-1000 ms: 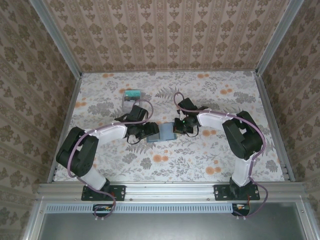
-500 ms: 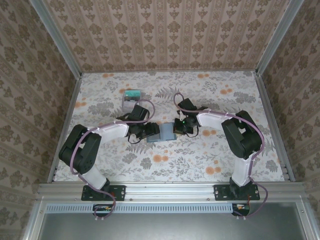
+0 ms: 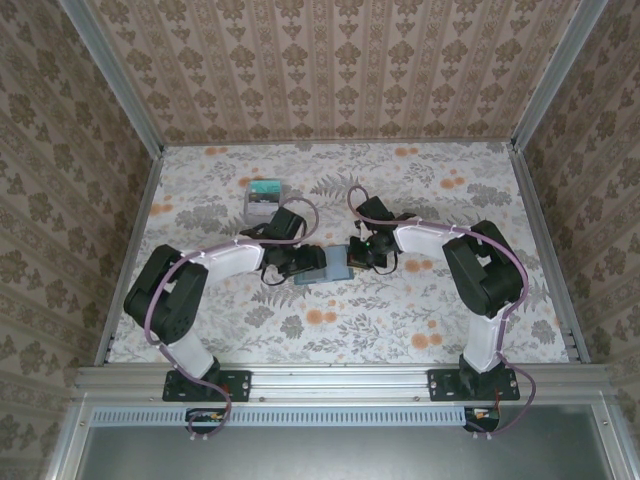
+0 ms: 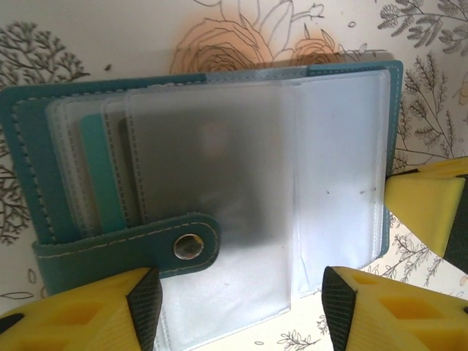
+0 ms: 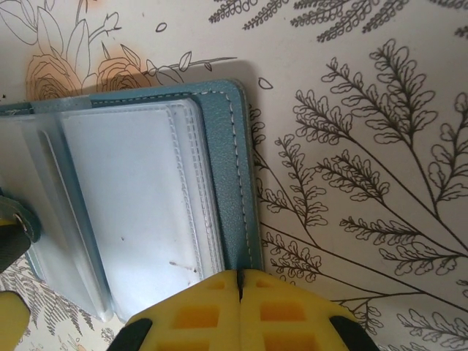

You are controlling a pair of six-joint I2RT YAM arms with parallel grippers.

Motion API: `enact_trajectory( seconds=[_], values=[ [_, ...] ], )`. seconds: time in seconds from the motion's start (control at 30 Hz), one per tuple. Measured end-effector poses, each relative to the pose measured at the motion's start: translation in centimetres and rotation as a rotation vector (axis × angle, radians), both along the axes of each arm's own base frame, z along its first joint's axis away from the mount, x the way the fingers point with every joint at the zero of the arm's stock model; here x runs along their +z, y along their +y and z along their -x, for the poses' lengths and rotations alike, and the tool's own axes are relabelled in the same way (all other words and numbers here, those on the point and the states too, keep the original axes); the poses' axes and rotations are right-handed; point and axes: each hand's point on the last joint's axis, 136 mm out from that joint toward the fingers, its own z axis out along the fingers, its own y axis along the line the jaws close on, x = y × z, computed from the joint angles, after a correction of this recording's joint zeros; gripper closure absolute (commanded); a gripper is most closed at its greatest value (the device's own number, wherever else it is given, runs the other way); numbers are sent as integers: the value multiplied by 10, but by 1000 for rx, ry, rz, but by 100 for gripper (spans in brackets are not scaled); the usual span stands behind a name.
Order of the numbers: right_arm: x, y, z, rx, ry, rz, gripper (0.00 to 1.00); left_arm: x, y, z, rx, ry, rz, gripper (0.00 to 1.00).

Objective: Take the credit cards out of the card holder

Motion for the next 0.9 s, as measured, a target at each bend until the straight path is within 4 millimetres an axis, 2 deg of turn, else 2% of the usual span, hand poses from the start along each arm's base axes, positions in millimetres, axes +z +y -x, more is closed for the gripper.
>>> enact_trajectory(
  seconds=[0.27,0.5,0.73,0.9],
  values=[
    [0,0,0,0,0,0,100,2,-7,0,-27,6,20,32],
    [0,0,0,0,0,0,100,4,-17,9,-71,17,40,32],
    [0,0,0,0,0,0,100,13,-12,13,-70,4,28,32],
    [0,0,0,1,1,0,100,11,-5,15,-60,11,-3,33]
  ],
)
